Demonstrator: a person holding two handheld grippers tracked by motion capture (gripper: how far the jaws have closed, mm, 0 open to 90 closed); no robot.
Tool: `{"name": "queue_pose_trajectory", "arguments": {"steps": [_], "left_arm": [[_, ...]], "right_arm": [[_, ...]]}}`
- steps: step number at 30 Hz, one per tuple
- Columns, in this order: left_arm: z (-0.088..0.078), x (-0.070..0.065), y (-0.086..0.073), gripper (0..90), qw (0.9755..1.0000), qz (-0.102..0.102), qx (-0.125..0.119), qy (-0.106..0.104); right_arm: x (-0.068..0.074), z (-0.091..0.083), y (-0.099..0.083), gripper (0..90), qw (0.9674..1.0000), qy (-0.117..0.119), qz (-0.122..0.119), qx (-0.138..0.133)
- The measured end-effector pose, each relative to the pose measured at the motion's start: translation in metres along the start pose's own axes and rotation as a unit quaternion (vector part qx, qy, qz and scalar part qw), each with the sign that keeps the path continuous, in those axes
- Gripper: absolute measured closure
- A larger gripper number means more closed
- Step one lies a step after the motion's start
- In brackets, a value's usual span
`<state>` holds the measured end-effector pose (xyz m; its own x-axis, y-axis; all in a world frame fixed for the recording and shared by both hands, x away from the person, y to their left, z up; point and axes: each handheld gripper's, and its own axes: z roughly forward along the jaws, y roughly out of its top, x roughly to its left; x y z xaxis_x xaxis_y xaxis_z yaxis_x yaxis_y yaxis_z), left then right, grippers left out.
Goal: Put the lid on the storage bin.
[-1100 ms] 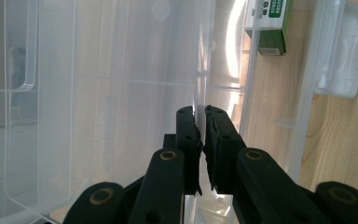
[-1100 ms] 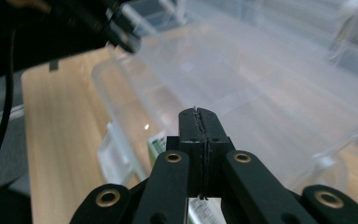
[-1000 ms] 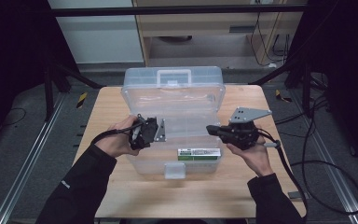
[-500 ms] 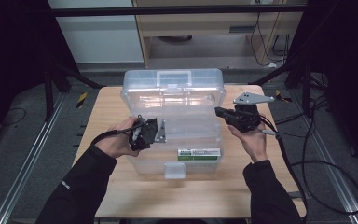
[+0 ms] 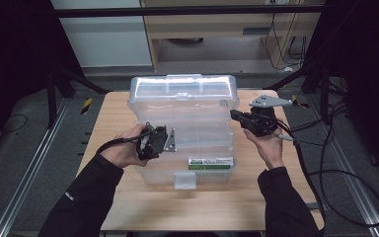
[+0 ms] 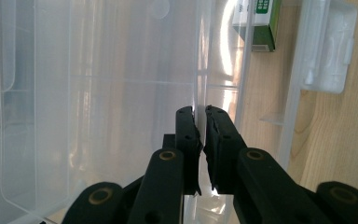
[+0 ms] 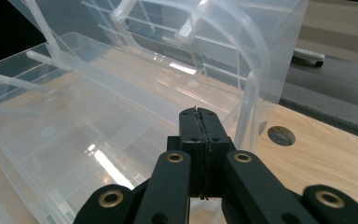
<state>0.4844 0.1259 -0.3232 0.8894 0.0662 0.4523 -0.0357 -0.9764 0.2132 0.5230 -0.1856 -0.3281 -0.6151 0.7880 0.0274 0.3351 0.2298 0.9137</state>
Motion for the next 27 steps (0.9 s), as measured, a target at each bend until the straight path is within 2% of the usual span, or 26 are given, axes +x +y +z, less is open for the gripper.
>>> {"name": "queue_pose_trajectory", "arguments": {"steps": [11,21,27], "left_arm": [[0.0011,-0.0027,-0.0001,83.2,1.0000,0.005,0.003,-0.005],[0.0016,-0.0048,-0.0003,81.9,1.0000,0.006,0.004,-0.003],[0.0018,-0.0061,-0.0002,79.3,1.0000,-0.001,0.003,0.003]], "right_arm": [[-0.0040,-0.0039,-0.0001,90.0,1.0000,-0.009,0.003,-0.003],[-0.0048,-0.0043,-0.0020,90.0,1.0000,-0.004,0.001,0.001],[-0.0044,-0.0047,-0.0036,90.0,1.0000,0.001,0.001,0.005]]}}
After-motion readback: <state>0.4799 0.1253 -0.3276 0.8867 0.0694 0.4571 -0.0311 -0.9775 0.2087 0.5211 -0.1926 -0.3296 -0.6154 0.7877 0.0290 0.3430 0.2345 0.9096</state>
